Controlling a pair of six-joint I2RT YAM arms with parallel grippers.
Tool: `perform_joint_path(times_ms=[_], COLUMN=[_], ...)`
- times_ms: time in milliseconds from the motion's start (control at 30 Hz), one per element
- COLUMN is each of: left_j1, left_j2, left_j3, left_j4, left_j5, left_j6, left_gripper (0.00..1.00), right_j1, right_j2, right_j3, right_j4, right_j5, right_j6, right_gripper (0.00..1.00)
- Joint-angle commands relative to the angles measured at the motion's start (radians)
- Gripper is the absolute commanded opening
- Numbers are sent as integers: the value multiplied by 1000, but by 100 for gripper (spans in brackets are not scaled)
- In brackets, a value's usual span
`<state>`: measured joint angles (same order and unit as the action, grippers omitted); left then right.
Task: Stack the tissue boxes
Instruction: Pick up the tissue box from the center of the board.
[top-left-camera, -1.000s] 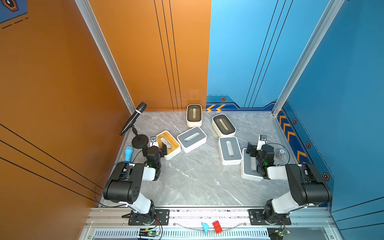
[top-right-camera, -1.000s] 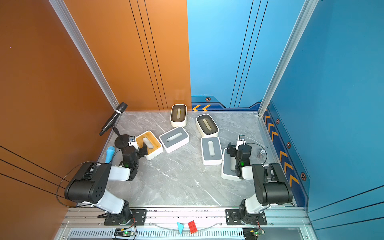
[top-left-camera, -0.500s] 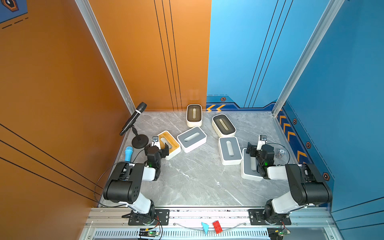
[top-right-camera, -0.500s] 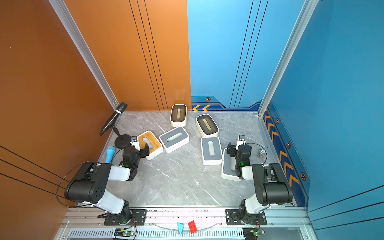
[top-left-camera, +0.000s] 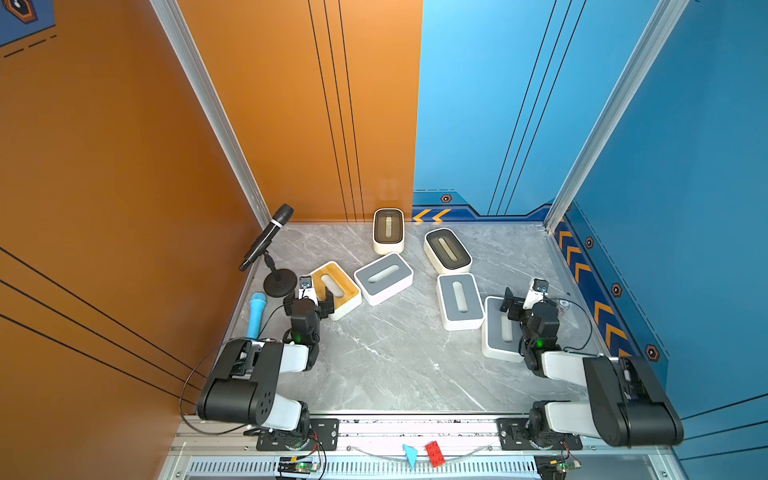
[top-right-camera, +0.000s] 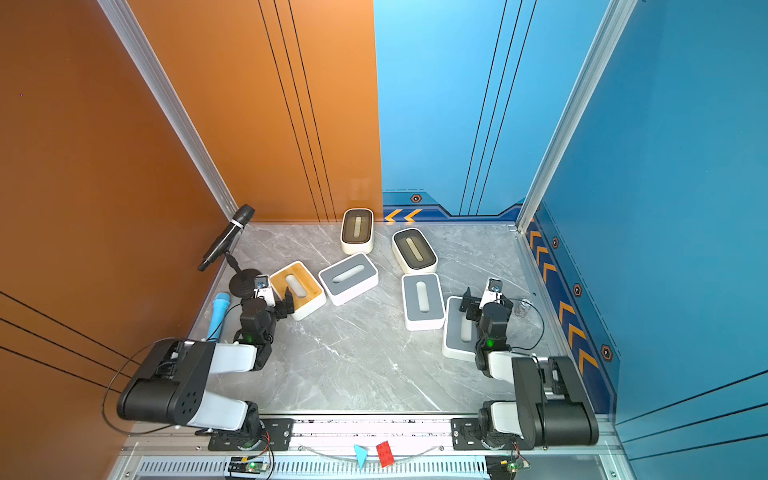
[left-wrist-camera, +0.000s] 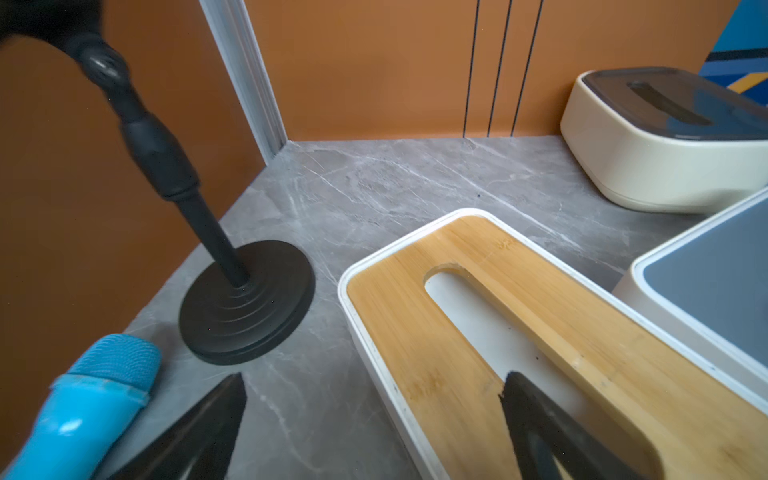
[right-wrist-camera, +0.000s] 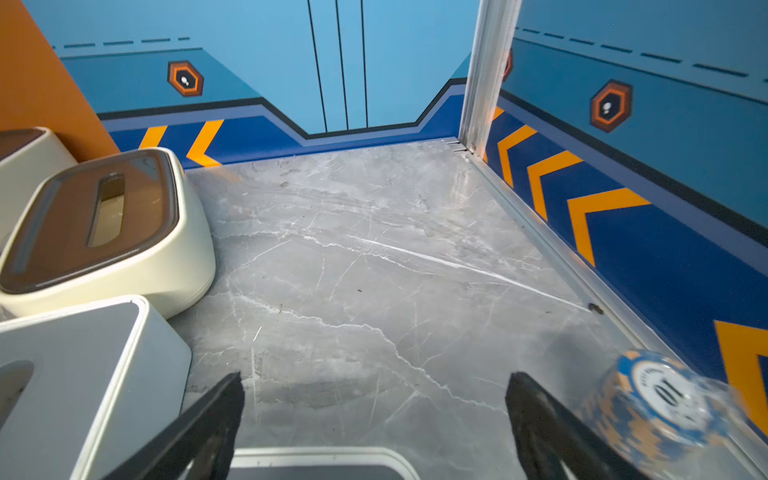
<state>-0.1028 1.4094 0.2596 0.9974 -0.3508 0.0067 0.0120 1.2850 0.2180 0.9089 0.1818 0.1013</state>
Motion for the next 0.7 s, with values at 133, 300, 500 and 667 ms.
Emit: perform_joint_path(times_ms=[133,300,500,667], left_j1=[-58,-85,-126,-143], left_j2=[-218,-429,-494,-479], left_j3=[2,160,388,558], left_j4=[-88,-553,-978,-1299], left_j5=[-224,-166,57,179], left_j6=[14,-96,-192,-225], left_gripper=[98,98,98,98], right_j1=[-4,-3,-4,-1], right_j2=[-447,-866,-1020,-853], right_j3=[-56,-19,118,267], right_j4=[-328,-751,-1128,-1266], right_j5=[114,173,177,80], right_j6=[74,142,193,227], right_gripper=[100,100,100,100])
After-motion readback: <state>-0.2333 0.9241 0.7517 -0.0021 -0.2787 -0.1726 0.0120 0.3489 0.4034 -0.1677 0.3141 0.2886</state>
